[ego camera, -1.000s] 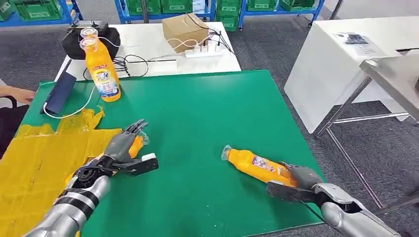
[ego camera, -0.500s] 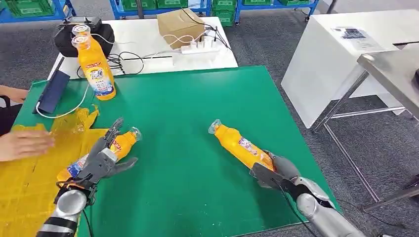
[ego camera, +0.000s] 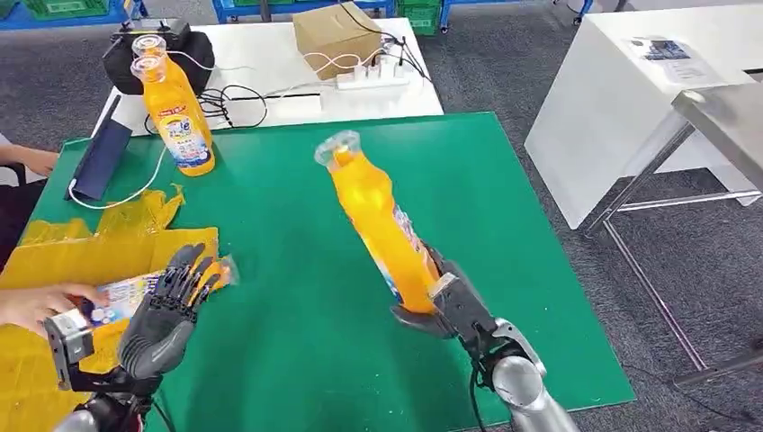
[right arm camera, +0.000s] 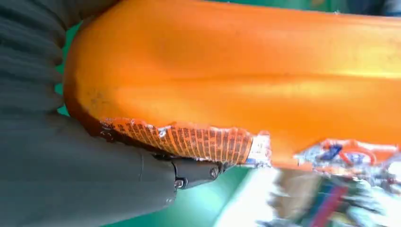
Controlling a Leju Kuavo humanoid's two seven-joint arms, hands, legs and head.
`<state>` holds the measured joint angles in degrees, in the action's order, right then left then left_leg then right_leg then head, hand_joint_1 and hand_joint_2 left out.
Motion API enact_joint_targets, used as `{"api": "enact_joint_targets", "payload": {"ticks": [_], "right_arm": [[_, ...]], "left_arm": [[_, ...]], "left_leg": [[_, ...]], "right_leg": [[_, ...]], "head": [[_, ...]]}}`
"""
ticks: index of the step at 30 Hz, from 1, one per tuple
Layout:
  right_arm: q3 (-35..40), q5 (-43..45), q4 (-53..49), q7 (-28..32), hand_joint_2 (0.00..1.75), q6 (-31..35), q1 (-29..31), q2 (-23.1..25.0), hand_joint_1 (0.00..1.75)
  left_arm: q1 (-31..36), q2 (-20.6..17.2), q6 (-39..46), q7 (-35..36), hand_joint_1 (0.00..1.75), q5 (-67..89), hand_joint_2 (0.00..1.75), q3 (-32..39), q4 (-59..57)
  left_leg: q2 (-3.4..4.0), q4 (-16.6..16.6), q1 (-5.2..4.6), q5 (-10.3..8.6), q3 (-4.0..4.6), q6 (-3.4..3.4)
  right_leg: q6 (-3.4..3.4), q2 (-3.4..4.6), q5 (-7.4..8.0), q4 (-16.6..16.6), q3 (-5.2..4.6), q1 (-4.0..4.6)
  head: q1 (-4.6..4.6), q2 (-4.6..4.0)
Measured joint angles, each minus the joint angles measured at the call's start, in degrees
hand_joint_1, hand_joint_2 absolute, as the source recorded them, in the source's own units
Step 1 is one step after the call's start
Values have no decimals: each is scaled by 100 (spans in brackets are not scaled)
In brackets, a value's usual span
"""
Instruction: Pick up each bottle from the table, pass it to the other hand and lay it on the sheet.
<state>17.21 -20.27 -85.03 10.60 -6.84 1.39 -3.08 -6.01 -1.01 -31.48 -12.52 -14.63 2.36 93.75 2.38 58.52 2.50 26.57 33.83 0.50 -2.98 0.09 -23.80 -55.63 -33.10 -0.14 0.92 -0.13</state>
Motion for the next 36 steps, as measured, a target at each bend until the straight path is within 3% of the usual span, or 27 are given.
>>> {"api": "enact_joint_targets", "payload": {"ticks": [5,11,24,36], "right_arm": [[901,-554,-323,61,175,332,35,367,175],[1589,-578,-310,57,175,387,133,526,175],[1914,-532,-187,9,175,354,254,555,175],[2286,-436,850,-37,175,269,341,566,175]], "left_arm": [[-89,26,-22,124,0,-312,175,-447,146],[-65,26,-19,194,0,-428,175,-677,151],[-34,24,-44,214,0,-509,175,-802,151],[141,24,-4,118,0,-511,175,-1071,188]], "left_leg": [[-15,-1,0,0,5,2],[-25,-1,-1,-3,6,7],[-27,-1,-3,-3,9,7],[-28,-1,-3,-3,11,7]], "right_leg": [[9,-5,-7,-11,-6,0],[13,-13,-9,-13,-5,-1],[13,-15,-9,-13,-7,-4],[13,-16,-9,-13,-8,-5]], "head": [[-2,0],[-2,0],[-2,0],[-2,0]]}}
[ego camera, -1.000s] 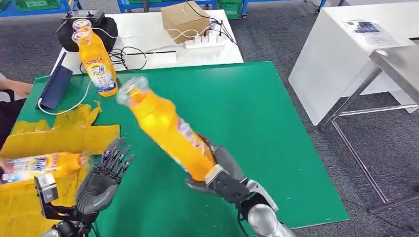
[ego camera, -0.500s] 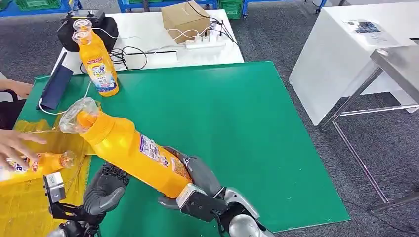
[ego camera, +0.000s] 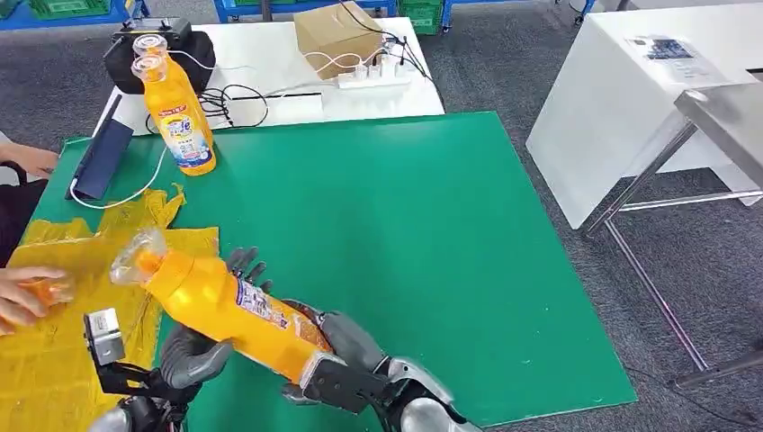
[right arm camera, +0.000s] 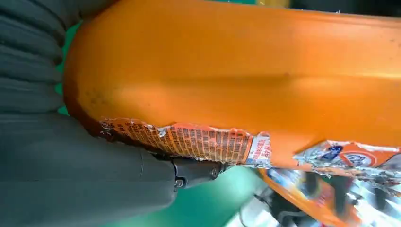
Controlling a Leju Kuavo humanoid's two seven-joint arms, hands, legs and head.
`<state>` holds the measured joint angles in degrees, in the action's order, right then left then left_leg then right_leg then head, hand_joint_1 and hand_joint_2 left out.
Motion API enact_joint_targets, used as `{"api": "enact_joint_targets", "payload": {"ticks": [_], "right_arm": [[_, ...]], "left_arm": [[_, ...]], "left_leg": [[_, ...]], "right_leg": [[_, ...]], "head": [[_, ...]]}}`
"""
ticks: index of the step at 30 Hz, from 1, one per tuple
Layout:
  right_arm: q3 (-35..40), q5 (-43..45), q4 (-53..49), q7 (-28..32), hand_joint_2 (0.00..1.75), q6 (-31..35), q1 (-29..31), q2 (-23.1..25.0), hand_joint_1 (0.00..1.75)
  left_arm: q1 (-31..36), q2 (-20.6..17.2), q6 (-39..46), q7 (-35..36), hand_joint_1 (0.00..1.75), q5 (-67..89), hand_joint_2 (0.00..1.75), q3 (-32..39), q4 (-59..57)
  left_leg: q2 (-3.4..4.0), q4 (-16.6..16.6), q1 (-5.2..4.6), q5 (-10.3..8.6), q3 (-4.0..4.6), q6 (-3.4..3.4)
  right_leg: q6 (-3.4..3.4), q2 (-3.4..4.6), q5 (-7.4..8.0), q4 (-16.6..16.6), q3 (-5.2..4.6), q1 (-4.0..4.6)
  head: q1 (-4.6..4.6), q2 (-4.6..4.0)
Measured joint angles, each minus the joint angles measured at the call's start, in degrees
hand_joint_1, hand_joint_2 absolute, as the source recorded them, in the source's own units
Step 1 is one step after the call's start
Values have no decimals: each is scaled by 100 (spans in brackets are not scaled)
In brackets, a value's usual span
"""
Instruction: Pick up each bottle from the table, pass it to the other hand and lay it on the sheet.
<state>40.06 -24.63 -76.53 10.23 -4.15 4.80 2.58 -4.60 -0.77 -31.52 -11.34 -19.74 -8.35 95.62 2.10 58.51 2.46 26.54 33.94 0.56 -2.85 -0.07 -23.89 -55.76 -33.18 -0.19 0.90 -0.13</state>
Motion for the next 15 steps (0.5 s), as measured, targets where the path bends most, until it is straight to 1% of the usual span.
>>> {"api": "enact_joint_targets", "payload": {"ticks": [15], "right_arm": [[83,13,280,13,175,-15,57,-2,175]], "left_arm": [[30,0,-4,-50,0,65,175,-13,0]], "left_leg": [[0,0,0,0,1,0]], "right_leg": [[0,0,0,0,-3,0]], "head": [[0,0]]}}
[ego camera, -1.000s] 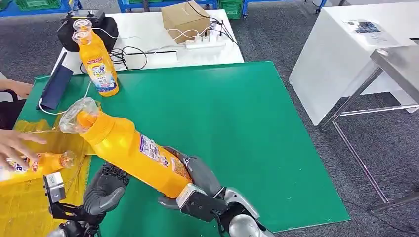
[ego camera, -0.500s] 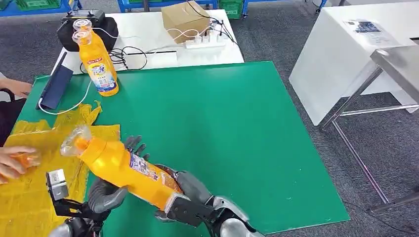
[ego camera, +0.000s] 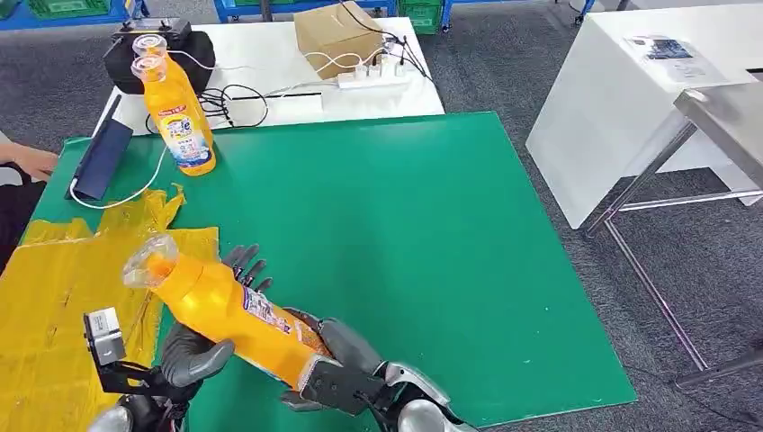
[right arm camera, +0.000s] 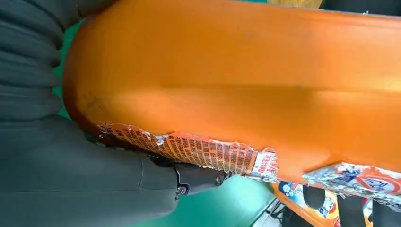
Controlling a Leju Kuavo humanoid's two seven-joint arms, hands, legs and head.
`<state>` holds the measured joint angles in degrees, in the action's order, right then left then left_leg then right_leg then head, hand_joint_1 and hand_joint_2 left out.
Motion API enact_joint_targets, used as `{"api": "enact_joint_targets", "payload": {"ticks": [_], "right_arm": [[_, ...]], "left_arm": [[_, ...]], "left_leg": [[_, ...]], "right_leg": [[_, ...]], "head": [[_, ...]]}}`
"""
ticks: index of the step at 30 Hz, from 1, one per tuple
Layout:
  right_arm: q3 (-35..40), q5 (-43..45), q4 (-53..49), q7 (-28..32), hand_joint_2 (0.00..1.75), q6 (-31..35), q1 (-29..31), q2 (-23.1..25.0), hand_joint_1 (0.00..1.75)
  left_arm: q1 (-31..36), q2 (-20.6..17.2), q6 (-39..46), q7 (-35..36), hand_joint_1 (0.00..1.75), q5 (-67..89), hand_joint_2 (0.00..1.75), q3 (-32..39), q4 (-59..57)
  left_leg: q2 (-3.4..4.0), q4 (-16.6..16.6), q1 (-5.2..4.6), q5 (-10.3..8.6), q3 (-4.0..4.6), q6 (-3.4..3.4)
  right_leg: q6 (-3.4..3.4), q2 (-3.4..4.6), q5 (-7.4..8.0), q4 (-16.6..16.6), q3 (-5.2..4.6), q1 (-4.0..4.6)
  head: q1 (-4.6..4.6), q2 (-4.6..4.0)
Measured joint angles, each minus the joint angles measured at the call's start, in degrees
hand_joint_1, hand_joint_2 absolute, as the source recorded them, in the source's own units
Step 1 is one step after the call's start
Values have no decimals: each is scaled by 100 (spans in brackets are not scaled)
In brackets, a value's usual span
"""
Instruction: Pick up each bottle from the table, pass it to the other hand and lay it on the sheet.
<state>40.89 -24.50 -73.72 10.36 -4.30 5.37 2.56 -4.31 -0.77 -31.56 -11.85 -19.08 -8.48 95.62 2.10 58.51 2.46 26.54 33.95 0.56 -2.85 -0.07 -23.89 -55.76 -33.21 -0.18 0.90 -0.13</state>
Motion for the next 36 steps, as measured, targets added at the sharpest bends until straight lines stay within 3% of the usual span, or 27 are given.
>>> {"api": "enact_joint_targets", "payload": {"ticks": [7,8,30,31,32,36], "right_arm": [[103,-68,57,-22,175,-116,123,9,175],[114,-68,68,-22,175,-118,137,7,175],[264,-101,-50,-337,175,-29,438,-42,175],[247,-100,-94,-339,175,-24,433,-52,45],[230,-103,-129,-341,175,-13,433,-61,0],[142,-407,-330,-429,175,230,319,-94,0]], "left_arm": [[52,-15,-26,-28,0,179,175,-63,0],[56,-20,-26,-28,175,182,175,-79,0],[226,-120,433,-831,175,1869,175,-385,88],[217,-120,455,-861,175,1915,175,-385,101],[214,-120,478,-896,175,1960,175,-387,114],[154,-118,965,-1130,175,2741,175,-404,271]], "left_leg": [[-1,0,0,0,1,0],[-1,0,0,0,1,0],[-23,0,0,-1,8,0],[-23,0,0,-1,8,0],[-23,0,0,-1,8,0],[-27,0,0,-1,9,0]], "right_leg": [[0,-1,0,0,0,0],[0,0,0,0,0,0],[0,-17,0,-2,2,0],[0,-17,0,-2,1,0],[0,-17,0,-2,2,0],[0,-21,0,-2,3,0]], "head": [[0,0],[0,0],[0,0],[0,0],[0,0],[0,0]]}}
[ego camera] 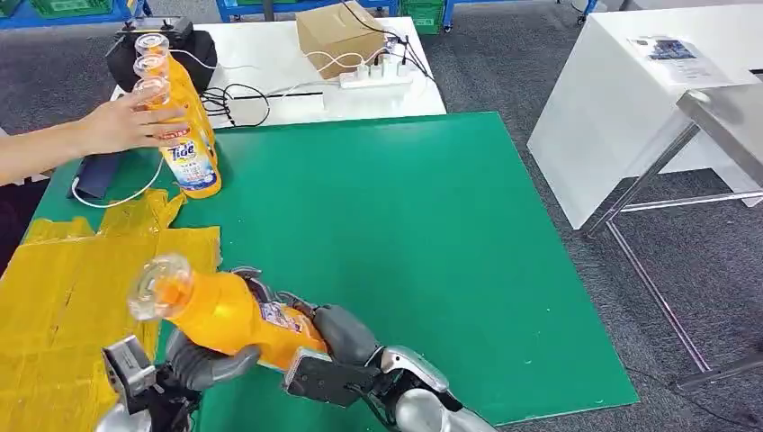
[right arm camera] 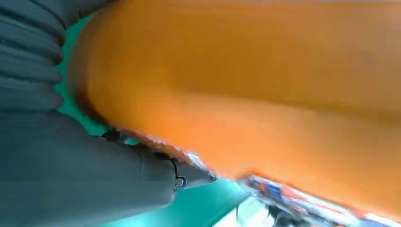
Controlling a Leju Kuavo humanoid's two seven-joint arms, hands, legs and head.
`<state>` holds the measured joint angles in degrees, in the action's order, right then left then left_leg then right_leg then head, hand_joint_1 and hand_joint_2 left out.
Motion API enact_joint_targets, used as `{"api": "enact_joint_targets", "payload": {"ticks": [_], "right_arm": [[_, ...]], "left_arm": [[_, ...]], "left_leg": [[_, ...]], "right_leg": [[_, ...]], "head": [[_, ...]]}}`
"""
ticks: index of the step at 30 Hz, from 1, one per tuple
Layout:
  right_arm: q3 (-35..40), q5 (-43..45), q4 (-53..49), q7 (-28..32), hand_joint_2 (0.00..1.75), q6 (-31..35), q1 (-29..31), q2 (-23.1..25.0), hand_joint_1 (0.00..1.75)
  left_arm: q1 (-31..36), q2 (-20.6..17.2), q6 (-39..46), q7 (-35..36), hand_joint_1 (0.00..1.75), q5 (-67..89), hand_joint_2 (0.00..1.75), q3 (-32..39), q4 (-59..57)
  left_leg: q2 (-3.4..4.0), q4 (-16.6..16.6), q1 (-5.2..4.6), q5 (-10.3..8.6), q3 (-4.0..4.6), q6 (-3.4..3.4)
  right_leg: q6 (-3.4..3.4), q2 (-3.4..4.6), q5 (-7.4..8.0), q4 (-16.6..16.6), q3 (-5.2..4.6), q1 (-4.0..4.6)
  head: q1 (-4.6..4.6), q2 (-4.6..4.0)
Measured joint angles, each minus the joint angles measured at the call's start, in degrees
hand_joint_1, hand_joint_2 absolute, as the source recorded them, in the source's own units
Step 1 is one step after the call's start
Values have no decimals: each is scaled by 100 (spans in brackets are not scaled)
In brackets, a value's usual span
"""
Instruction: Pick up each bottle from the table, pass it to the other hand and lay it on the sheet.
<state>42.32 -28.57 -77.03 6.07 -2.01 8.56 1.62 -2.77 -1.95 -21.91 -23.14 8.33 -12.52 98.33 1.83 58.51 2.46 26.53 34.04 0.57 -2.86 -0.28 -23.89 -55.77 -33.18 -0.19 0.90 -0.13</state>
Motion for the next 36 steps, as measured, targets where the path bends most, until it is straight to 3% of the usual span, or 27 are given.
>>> {"api": "enact_joint_targets", "payload": {"ticks": [4,8,12,15,18,22,27,33,34,35,36], "right_arm": [[-288,-266,-560,-109,175,201,-94,-131,0],[-582,-268,-994,-111,175,177,-172,-262,0],[-837,181,-1443,-24,175,-20,-320,-476,0],[-1119,483,-1874,59,175,-120,-437,-721,0],[-1336,733,-2238,134,175,-243,-534,-921,0],[-1515,1019,-2548,201,175,-435,-521,-1135,0],[-1539,1124,-2642,201,175,-507,-441,-1246,0],[-1528,1240,-2583,201,175,-536,-314,-1279,0],[-1528,1244,-2572,201,175,-538,-305,-1279,0],[-1528,1249,-2561,201,175,-540,-295,-1279,0],[-1526,1259,-2548,201,175,-547,-282,-1281,0]], "left_arm": [[-158,-54,1158,-112,175,1650,175,67,164],[-250,-114,1650,-171,175,2199,175,225,287],[-311,-212,2996,-22,175,3838,175,500,359],[-363,-332,3561,126,175,4583,175,897,385],[-420,-487,3764,383,175,5421,175,1252,331],[-404,-956,4034,1318,175,7432,175,1510,-324],[-191,-1478,3473,1713,175,7510,175,1593,-1325],[252,-2002,3212,1630,175,7475,175,1545,-2682],[315,-2037,3197,1602,66,7424,175,1536,-2793],[377,-2074,3184,1534,0,7352,175,1517,-2911],[424,-2109,3171,1460,0,7272,175,1497,-3006]], "left_leg": [[7,0,-2,0,0,0],[-2,0,-2,-1,2,1],[-3,0,-2,0,3,1],[-1,0,-2,0,4,1],[-1,0,-3,0,4,2],[13,0,-2,0,3,3],[3,0,-2,-4,3,7],[-2,0,-3,-7,2,10],[-3,0,-6,-7,2,10],[-3,0,-7,-7,2,11],[-3,0,-8,-7,1,11]], "right_leg": [[0,3,0,0,-8,-1],[0,-4,-2,0,-7,-1],[1,-4,-2,0,-8,-2],[1,-4,-2,0,-8,-2],[1,-4,-3,0,-10,-2],[3,0,-3,-2,-16,-1],[5,-1,-4,-8,-15,-1],[5,-3,-4,-15,-13,-4],[5,-3,-4,-16,-12,-6],[5,-3,-4,-17,-11,-7],[5,-4,-4,-17,-11,-8]], "head": [[0,0],[2,0],[0,0],[0,0],[0,0],[0,0],[0,0],[2,0],[0,0],[2,0],[0,0]]}}
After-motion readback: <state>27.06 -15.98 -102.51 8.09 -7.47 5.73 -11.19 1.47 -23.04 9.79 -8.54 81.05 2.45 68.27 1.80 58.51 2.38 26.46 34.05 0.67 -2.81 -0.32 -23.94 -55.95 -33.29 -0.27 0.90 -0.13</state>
